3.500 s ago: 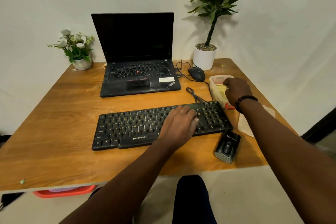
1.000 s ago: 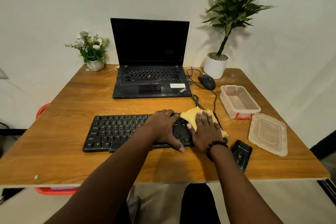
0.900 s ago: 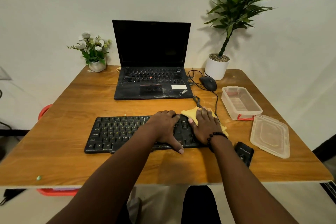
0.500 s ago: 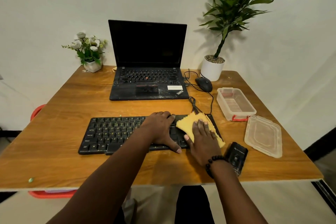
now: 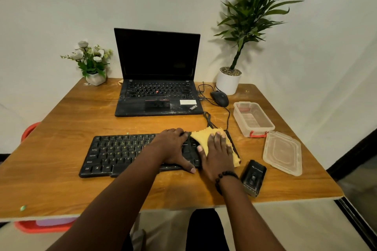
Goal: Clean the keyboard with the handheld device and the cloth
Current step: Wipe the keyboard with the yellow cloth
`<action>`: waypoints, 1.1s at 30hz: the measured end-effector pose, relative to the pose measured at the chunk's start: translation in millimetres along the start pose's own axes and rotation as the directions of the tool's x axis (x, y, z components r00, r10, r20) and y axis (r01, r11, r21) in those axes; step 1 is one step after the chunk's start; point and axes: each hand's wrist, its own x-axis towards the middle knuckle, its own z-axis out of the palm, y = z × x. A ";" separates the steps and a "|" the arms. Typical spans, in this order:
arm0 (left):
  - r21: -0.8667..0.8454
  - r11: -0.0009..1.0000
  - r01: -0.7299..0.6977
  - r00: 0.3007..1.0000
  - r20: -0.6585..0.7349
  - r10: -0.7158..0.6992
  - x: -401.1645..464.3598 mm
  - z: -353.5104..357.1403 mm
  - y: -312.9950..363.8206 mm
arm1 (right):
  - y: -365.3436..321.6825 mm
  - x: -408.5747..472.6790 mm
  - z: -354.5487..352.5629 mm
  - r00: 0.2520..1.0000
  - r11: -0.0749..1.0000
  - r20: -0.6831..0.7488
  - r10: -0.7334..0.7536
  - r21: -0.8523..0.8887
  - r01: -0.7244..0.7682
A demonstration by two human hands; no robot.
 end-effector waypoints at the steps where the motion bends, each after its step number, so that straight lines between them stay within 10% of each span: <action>1: -0.008 1.000 0.001 1.000 -0.001 -0.001 0.0 0.1 0.1 | -5.2 -10.7 3.0 1.000 1.000 -0.005 -0.010 0.004 0.010; 9: -0.045 0.999 0.014 1.000 0.019 -0.013 -5.3 -0.6 1.7 | 12.8 -9.9 -8.7 0.976 0.975 -0.174 0.128 0.203 -0.092; 13: -0.065 0.998 0.003 1.000 0.006 -0.003 -7.1 -0.5 0.8 | 18.7 0.4 -31.4 0.683 0.534 -0.334 0.649 0.840 -0.096; 16: -0.081 0.997 0.003 1.000 -0.003 -0.003 -5.1 2.4 -0.4 | 20.8 3.7 -38.4 0.552 0.571 -0.446 0.705 0.818 -0.067; 21: -0.102 0.995 0.007 1.000 -0.020 -0.009 -1.2 7.9 -1.9 | -1.5 -14.6 11.6 0.940 0.955 -0.256 0.225 0.249 -0.161; 27: -0.076 0.997 -0.027 0.997 -0.069 0.022 1.4 8.9 -4.5 | -28.0 -45.3 26.5 0.944 0.968 -0.301 -0.134 0.165 0.190; 33: -0.077 0.997 -0.014 0.998 -0.068 0.008 0.5 8.3 -3.2 | -32.0 -39.3 15.2 0.949 0.975 -0.301 -0.097 0.163 0.151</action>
